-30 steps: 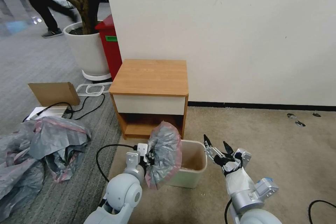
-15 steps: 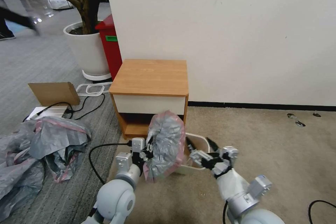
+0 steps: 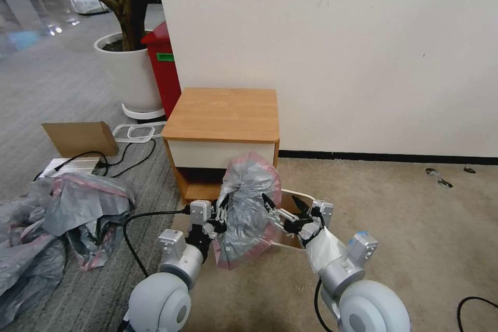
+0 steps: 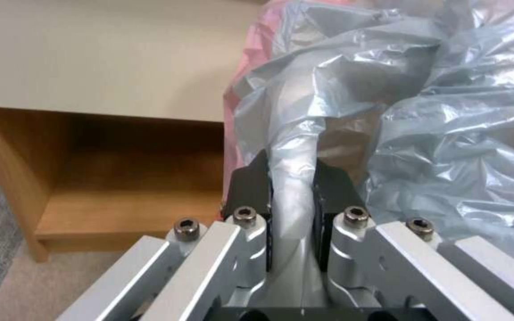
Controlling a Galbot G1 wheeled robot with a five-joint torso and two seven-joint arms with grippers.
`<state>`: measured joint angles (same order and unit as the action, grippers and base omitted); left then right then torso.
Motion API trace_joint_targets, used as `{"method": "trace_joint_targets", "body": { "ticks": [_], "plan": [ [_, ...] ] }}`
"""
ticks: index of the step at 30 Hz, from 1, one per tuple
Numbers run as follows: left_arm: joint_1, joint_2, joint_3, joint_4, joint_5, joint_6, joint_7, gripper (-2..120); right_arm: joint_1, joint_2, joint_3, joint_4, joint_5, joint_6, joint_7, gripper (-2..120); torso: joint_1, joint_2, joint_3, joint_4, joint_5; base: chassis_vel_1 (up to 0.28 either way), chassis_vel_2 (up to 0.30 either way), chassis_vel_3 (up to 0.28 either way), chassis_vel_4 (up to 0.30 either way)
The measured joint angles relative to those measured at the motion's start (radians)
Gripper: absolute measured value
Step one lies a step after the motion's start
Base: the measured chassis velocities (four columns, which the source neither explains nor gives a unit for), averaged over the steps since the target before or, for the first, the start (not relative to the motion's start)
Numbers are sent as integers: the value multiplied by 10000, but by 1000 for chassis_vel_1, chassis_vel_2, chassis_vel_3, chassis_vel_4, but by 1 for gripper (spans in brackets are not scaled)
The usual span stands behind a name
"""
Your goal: Pick up the garbage bag from the table and place it over the trash can.
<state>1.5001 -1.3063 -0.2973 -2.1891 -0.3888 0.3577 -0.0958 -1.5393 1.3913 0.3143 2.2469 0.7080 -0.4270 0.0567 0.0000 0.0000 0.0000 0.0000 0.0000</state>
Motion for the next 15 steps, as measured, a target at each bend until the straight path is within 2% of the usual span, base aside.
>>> {"method": "trace_joint_targets", "body": {
  "ticks": [1,5,6,9,10,13,15],
  "plan": [
    [0,0,0,0,0,0,0,9,0,0,0,0,0,0,0,99,0,0,0,0,0,0,0,0,0],
    [47,-15,3,-32,-177,-2,174,9,152,32,239,-307,636,-27,-550,82,0,0,0,0,0,0,0,0,0],
    [47,-15,3,-32,-177,-2,174,9,152,32,239,-307,636,-27,-550,82,0,0,0,0,0,0,0,0,0],
    [48,-33,12,-48,-468,11,186,9,215,69,420,-593,627,122,-1284,68,0,0,0,0,1,0,0,0,0],
    [48,-33,12,-48,-468,11,186,9,215,69,420,-593,627,122,-1284,68,0,0,0,0,1,0,0,0,0],
    [54,-32,-19,-45,-649,43,180,9,203,80,491,-704,608,280,-1696,53,0,0,0,0,0,0,0,0,0],
    [58,-32,-26,-45,-702,55,172,9,201,79,494,-722,597,339,-1755,50,0,0,0,-1,1,0,0,0,0]
  ]
}}
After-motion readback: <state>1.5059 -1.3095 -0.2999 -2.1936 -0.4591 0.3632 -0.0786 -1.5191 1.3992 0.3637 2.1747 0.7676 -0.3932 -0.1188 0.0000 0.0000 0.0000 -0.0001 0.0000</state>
